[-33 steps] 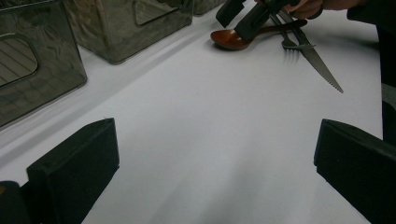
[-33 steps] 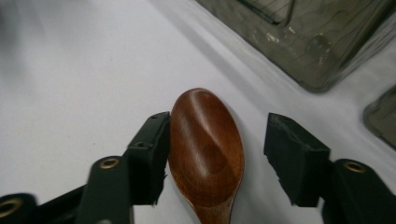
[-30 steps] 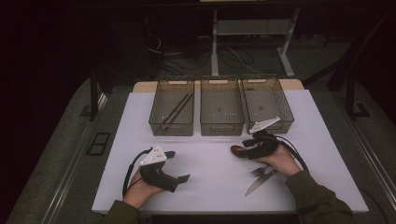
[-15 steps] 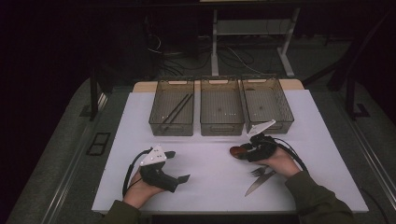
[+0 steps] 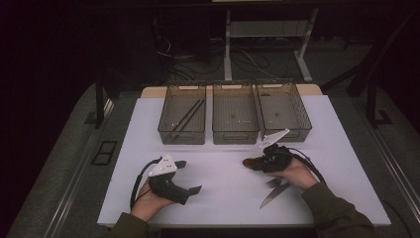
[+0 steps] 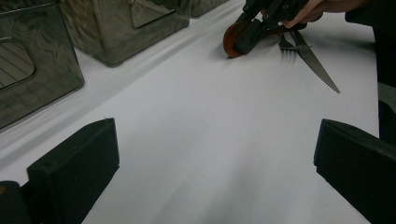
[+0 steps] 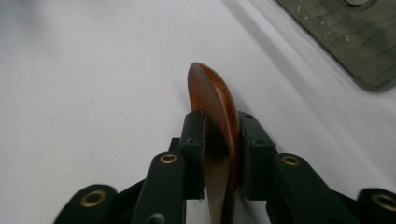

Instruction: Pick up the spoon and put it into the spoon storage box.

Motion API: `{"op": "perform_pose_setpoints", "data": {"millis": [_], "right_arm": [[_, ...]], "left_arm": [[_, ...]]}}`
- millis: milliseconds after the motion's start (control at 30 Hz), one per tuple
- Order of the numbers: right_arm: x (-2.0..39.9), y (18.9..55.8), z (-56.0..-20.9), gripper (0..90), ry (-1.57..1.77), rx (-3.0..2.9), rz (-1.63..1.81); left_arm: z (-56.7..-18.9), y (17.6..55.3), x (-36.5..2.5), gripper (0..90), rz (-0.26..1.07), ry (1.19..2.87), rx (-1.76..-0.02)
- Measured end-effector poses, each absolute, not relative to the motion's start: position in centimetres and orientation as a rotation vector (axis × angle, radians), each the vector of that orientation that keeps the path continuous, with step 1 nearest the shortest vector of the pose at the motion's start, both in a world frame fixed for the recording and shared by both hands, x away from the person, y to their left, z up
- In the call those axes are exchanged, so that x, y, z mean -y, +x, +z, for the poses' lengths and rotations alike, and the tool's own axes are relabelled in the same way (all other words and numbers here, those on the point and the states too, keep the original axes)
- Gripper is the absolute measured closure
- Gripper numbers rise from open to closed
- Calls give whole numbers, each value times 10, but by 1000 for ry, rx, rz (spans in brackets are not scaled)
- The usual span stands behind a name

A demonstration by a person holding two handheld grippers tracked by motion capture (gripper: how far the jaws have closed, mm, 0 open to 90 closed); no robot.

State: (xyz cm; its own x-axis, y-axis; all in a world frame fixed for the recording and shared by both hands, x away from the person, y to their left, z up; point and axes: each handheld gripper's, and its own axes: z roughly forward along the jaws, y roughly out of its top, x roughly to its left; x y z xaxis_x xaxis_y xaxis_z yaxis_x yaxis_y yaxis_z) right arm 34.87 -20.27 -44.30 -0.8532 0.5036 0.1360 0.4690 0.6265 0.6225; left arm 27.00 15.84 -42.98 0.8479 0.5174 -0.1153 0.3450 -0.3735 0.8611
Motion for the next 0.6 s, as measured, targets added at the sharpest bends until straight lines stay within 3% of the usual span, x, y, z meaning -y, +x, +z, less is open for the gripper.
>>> {"op": "perform_pose_setpoints", "data": {"millis": [167, 600], "right_arm": [[202, 348, -442, 789, 830, -2805, 1046], [208, 349, -432, 792, 852, -2778, 1054]], "left_arm": [[-430, 270, -158, 0, 209, 2000, -632], [-430, 270, -158, 0, 205, 1999, -627]]}}
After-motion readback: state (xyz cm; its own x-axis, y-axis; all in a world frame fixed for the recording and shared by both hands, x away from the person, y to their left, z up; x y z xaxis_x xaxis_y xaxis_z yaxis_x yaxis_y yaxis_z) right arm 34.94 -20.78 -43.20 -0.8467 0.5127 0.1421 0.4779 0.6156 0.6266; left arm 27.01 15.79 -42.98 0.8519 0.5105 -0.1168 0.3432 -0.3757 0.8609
